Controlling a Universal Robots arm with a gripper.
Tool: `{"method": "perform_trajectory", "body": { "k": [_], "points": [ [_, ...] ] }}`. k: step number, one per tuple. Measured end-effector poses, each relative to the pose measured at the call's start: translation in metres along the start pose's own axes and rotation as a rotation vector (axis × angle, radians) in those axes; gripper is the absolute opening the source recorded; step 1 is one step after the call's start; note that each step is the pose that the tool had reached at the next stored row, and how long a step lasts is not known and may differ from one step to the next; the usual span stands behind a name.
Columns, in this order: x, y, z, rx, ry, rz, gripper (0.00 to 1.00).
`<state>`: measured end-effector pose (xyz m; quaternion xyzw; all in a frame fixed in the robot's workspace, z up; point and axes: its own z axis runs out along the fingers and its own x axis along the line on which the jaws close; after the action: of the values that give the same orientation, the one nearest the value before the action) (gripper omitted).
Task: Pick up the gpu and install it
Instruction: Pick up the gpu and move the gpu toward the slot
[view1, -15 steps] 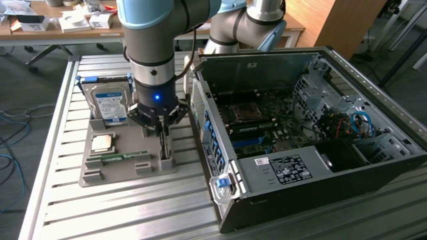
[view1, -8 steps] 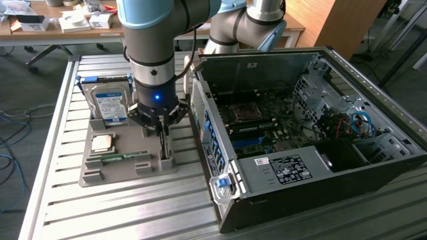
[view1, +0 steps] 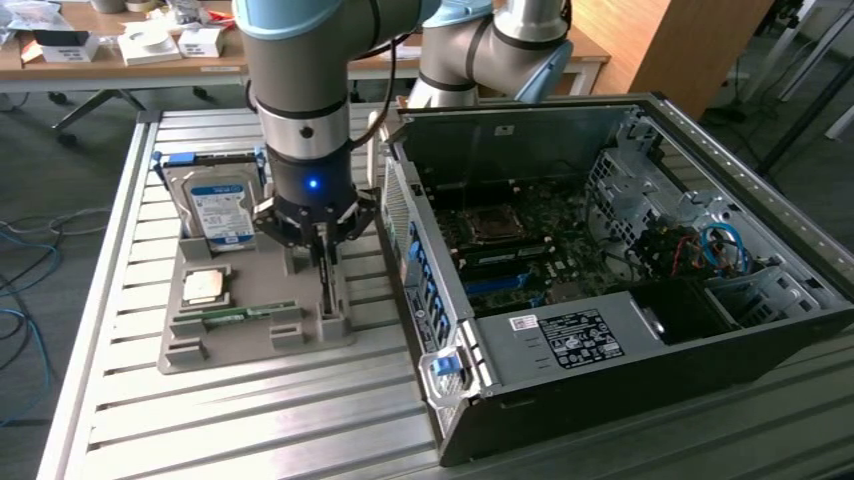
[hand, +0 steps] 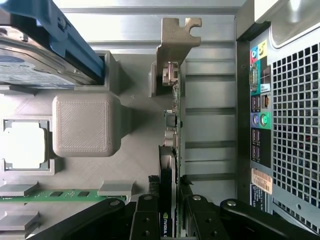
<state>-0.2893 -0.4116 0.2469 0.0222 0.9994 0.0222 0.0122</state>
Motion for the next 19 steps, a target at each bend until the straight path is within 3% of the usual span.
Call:
{"method": "perform_trajectory", "body": {
  "k": [19],
  "points": [
    [-0.001, 0.0021, -0.0469, -0.0001, 0.0000, 0.000, 0.26]
  ]
}}
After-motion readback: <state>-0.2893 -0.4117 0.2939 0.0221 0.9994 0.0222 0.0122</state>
